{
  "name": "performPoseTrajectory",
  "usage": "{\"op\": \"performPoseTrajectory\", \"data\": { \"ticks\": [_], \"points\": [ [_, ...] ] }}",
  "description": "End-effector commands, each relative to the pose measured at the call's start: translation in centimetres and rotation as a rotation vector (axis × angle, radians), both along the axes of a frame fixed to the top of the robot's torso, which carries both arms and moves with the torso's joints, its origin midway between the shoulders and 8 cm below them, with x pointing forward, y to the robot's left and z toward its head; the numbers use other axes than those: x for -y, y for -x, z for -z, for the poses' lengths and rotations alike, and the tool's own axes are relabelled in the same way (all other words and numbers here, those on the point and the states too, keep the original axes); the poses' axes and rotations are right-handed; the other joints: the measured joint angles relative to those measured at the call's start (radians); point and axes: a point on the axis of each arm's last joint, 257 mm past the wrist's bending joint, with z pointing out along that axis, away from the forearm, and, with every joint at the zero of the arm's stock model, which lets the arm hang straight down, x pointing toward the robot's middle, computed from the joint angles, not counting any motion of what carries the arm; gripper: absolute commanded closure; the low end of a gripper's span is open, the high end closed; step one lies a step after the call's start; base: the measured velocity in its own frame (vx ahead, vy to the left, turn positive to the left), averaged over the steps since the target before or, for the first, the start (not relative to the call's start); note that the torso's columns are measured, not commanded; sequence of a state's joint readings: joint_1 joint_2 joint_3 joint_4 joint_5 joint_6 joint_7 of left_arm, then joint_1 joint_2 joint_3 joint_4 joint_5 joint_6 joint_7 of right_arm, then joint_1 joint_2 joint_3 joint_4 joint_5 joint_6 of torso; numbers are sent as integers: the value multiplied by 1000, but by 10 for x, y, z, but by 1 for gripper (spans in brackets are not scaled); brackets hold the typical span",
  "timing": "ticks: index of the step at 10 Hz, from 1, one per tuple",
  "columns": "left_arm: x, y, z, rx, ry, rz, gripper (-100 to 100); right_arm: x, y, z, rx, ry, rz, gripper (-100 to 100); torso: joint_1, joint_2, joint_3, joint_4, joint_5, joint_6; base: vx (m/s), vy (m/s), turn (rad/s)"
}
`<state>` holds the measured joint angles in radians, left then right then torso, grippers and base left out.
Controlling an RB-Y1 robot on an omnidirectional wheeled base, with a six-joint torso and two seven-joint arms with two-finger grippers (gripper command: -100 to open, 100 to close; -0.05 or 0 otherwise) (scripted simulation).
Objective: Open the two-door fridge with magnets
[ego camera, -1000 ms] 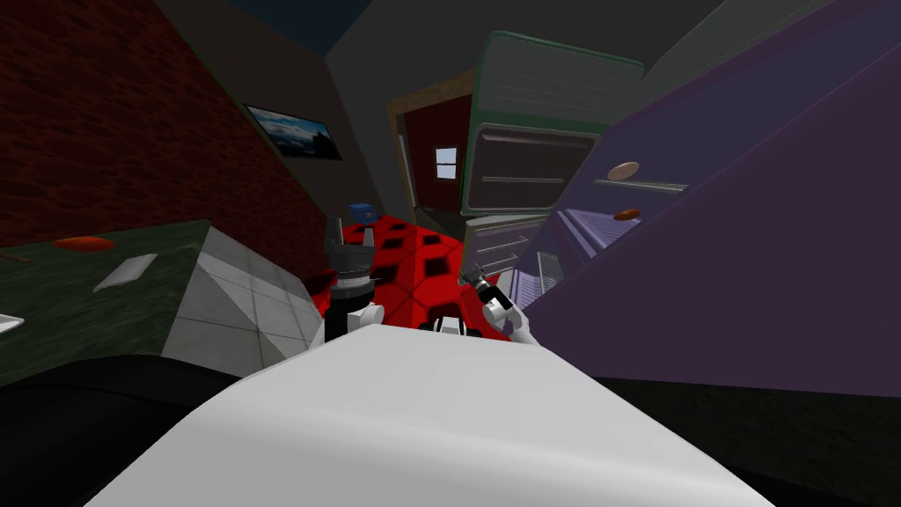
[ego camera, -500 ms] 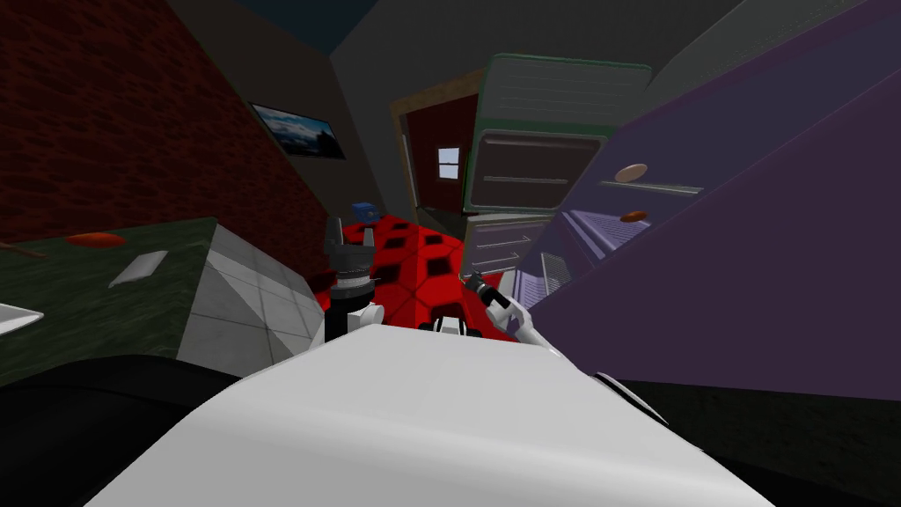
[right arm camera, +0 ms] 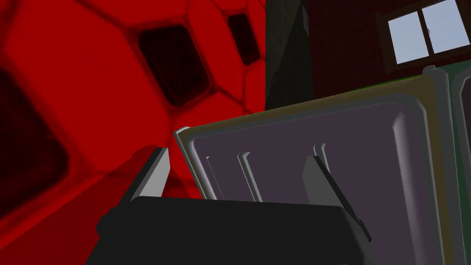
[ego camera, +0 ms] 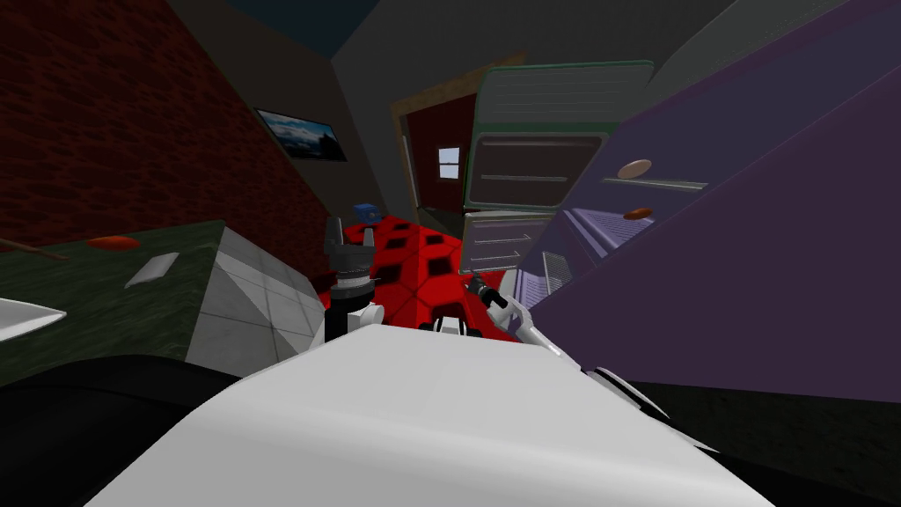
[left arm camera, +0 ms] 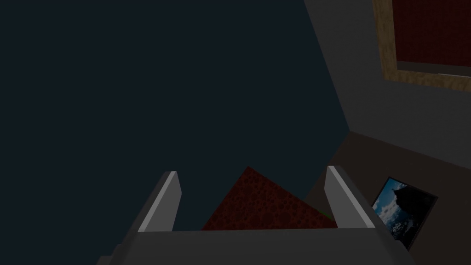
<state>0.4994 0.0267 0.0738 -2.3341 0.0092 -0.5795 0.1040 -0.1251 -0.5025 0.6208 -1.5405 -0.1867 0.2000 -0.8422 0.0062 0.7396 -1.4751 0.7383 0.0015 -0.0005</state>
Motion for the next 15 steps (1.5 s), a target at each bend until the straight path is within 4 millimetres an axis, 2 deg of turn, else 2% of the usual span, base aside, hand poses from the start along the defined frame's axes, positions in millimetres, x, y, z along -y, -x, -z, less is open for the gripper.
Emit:
{"op": "performPoseTrajectory", "data": {
  "ticks": [1,2,3,6,7,8,10,12,15],
  "points": [
    [0,0,0,0,0,0,0,36,7,37,-5,287,-79,-100,-1,0,0,0,0,0,-8,79,-4],
    [0,0,0,0,0,0,0,52,9,46,-11,367,-89,-100,-7,-2,-1,0,-1,1,12,30,-9],
    [0,0,0,0,0,0,0,60,9,51,-10,429,-95,-100,-11,-3,-2,-1,-3,1,12,-3,-3],
    [0,0,0,0,0,0,0,64,7,50,49,542,-144,-100,-7,-1,-1,0,-2,0,3,-12,1],
    [0,0,0,0,0,0,0,102,0,64,40,719,-172,-100,-5,-1,0,0,-1,0,0,104,62],
    [0,0,0,0,0,0,0,126,-3,69,45,826,-194,-100,0,-1,-1,0,0,0,-15,147,29],
    [0,0,0,0,0,0,0,159,3,77,52,1012,-250,-100,-7,0,0,0,-1,1,-22,48,-6],
    [0,0,0,0,0,0,0,173,1,75,65,1131,-269,-100,-12,-2,-1,0,-3,1,-2,-19,0],
    [0,0,0,0,0,0,0,173,1,75,84,1179,-308,-100,-5,-2,-1,0,-1,0,1,-7,1]
  ]
}}
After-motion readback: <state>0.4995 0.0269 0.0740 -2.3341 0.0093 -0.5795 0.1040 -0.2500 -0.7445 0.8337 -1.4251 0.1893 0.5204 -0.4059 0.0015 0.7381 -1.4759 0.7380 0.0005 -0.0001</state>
